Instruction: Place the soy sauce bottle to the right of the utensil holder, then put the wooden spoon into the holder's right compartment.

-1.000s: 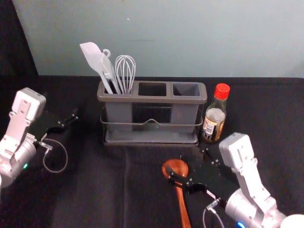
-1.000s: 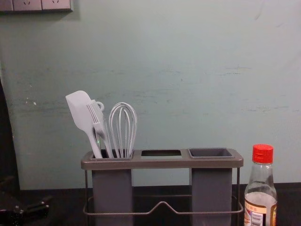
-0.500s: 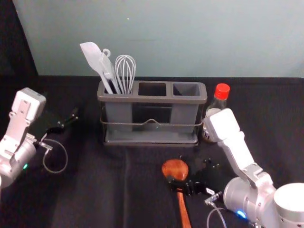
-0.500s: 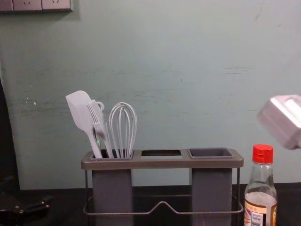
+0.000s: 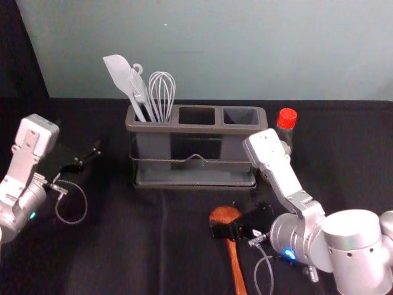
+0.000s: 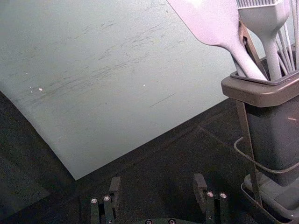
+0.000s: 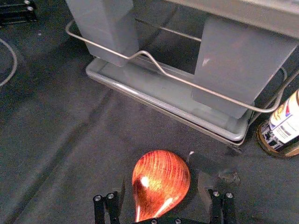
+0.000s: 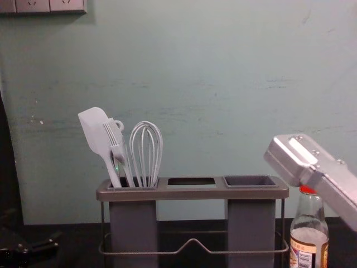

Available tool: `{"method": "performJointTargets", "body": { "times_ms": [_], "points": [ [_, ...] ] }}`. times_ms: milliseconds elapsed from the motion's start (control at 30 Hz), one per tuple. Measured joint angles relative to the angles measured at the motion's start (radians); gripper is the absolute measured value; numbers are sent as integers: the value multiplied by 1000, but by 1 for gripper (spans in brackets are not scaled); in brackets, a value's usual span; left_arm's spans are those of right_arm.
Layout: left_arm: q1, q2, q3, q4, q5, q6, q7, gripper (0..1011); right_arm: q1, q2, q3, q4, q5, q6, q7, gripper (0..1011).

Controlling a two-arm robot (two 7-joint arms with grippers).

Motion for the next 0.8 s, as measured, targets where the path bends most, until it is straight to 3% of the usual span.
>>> {"method": "performJointTargets", "body": {
  "times_ms": [300,800],
  "points": [
    [0,0,0,0,0,0,0,1000,23,-39,11,45,-10,3,4,1000],
    [0,0,0,0,0,0,0,1000,47,-59,11,92,-45,4,28,1002]
  ]
}}
